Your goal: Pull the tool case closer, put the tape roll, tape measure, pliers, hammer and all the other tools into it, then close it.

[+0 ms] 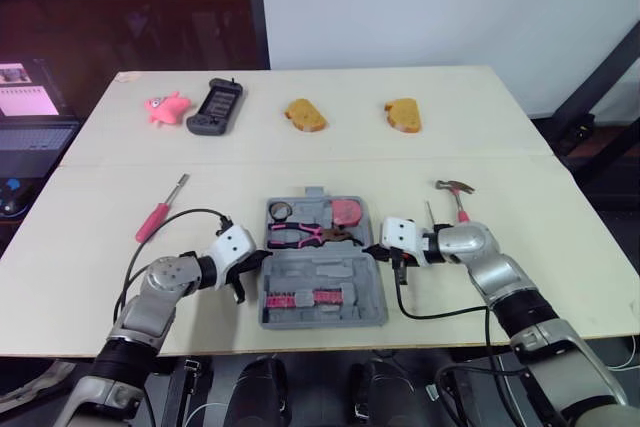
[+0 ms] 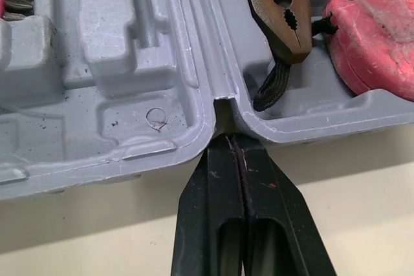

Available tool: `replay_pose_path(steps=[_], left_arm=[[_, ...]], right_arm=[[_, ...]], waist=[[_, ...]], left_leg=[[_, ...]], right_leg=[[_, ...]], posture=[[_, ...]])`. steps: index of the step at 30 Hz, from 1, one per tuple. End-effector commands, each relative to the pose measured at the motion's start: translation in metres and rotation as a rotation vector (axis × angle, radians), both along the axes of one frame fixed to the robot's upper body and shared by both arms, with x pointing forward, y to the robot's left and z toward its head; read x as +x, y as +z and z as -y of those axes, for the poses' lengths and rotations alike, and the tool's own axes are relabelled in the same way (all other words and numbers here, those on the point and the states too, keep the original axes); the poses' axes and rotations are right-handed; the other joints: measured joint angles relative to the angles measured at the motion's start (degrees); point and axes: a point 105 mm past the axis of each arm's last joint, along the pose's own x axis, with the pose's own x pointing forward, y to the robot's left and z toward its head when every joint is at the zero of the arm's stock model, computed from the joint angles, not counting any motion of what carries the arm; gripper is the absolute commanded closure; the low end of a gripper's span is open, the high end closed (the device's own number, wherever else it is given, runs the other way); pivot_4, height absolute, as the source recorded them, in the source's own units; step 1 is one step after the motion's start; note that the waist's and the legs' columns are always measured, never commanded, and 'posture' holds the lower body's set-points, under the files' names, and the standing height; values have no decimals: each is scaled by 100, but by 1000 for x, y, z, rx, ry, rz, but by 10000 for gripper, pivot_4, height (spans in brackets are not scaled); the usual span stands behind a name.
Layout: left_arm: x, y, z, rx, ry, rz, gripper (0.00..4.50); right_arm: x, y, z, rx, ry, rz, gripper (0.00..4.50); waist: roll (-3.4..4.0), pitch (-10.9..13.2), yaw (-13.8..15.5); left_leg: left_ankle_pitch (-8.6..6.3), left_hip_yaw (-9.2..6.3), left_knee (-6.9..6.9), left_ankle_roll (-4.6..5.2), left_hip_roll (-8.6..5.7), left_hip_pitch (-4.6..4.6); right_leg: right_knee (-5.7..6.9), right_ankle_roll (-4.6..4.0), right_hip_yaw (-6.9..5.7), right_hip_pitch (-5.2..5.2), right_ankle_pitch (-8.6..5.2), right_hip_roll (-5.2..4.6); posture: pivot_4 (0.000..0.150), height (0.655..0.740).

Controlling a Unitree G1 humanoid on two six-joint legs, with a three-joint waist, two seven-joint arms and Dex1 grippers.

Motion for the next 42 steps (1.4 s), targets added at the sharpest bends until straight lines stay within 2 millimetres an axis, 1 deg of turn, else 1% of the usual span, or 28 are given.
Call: replay_pose_path(steps=[1, 12, 15, 17, 18, 20, 21, 22, 23, 24, 26, 28, 29, 32, 33, 34, 35, 38, 40, 42], left_arm=[[-3, 7, 28, -38, -99, 31, 44729], [-2, 7, 29, -47, -94, 31, 44729], [0, 8, 19, -40, -55, 42, 44729], [1, 10, 7, -31, -14, 51, 44729], [1, 13, -1, -47, 12, 52, 44729], [1, 21, -32, -62, 111, 68, 39702], [-1, 23, -44, -65, 146, 72, 37098], [-3, 26, -56, -62, 173, 78, 31872], [-5, 27, -62, -60, 184, 81, 27196], [-8, 28, -74, -65, 218, 84, 22155], [-14, 32, -96, -67, 275, 96, 12011], [-23, 39, -118, -64, 322, 109, 1129], [-29, 43, -129, -65, 349, 116, 454], [-43, 56, -156, -74, 415, 141, 454], [-47, 59, -163, -74, 430, 146, 454], [-50, 60, -166, -74, 439, 148, 454], [-56, 64, -175, -78, 463, 159, 454], [-83, 76, -208, -80, 557, 194, 454], [-91, 78, -217, -75, 580, 194, 454], [-107, 77, -238, -90, 660, 183, 454]], right_arm=[[-12, -14, -9, -16, 41, -47, 45000], [-5, -11, -2, -30, 13, -28, 45000], [-1, -8, 3, -29, -14, -8, 45000], [1, -5, 9, -11, -43, -13, 45000], [1, -3, 14, -4, -57, -14, 45000], [1, 5, 32, 3, -93, -10, 39609], [0, 9, 39, 8, -104, -4, 37144], [-1, 14, 46, 21, -116, 4, 31948], [-2, 17, 49, 30, -122, 9, 27693], [-4, 24, 54, 50, -131, 19, 22273], [-9, 41, 63, 120, -154, 33, 12824], [-15, 57, 73, 185, -185, 42, 1527], [-19, 64, 81, 210, -208, 47, 624], [-29, 77, 104, 250, -289, 53, 624], [-31, 80, 110, 263, -314, 55, 624], [-32, 82, 113, 272, -330, 55, 624], [-36, 83, 123, 276, -367, 56, 624], [-52, 86, 166, 268, -505, 71, 624], [-56, 86, 176, 266, -537, 77, 624], [-65, 85, 192, 285, -601, 63, 624]], waist=[[0, 0, -1], [-1, 0, 21], [-1, -1, 28], [-1, -1, 29], [-1, 0, 30], [-1, 0, 20], [0, 1, 11], [-1, 2, 13], [-1, 2, 15], [0, 3, 13], [0, 3, 9], [1, 5, -39], [1, 5, -44], [0, 5, -51], [-1, 6, -49], [-1, 6, -47], [-1, 6, -41], [-2, 6, -26], [-2, 7, -41], [-2, 7, -43]], left_leg=[[0, 0, 0, 0, 0, 0], [0, 0, 1, 0, 0, 0], [0, -1, 1, 0, 0, 0], [0, -1, 1, 0, 0, 0], [0, -1, 1, 0, 0, 0], [0, -1, 1, 0, 0, 0], [0, 0, 0, 0, 1, -1], [-1, -1, -2, 2, 1, -3], [-1, -1, -5, 1, 1, -4], [-1, -3, -7, 1, 1, -5], [-1, -4, -7, 1, 1, -5], [-2, -12, -7, 0, 3, -4], [-2, -13, -8, 0, 4, -5], [-3, -15, -14, 0, 5, -5], [-3, -14, -16, 0, 5, -5], [-3, -14, -16, 0, 5, -5], [-3, -14, -15, -1, 5, -4], [-5, -14, -15, 0, 4, -4], [-13, -6, -16, 12, 0, -5], [-13, -4, -15, 13, -1, -5]], right_leg=[[0, 0, 0, 0, 0, 0], [0, 0, 0, 1, 0, 0], [0, 0, 0, 1, 0, 0], [0, 0, 0, 0, 0, 0], [0, 0, 0, 0, 0, 0], [0, 0, 0, 0, 0, 0], [0, 0, 0, -3, 0, -1], [-1, 0, 0, -6, 0, -2], [-1, -1, -1, -9, -1, -1], [-2, -1, -1, -11, -1, -2], [-3, -1, -1, -11, -1, -3], [-3, -1, -1, -11, -1, -4], [-4, -2, -1, -16, -1, -5], [-4, -3, 0, -18, -2, -6], [-6, -3, 0, -18, -2, -6], [-7, -4, 0, -20, -2, -7], [-7, -4, 0, -19, -2, -7], [-13, -6, -1, -19, -4, -13], [-17, -5, -1, -19, -5, -24], [-18, -8, -2, -22, -7, -26]], posture=[[1500, 7188], [1500, 7188], [1500, 7188], [1500, 7188], [1500, 7188], [1500, 7188], [1500, 7188], [1500, 7188], [1500, 7188], [1500, 7188], [1500, 7188], [1500, 7188], [1500, 7188], [1500, 7188], [1500, 7188], [1500, 7188], [1500, 7188], [1500, 7188], [1500, 7188], [1500, 7188]])
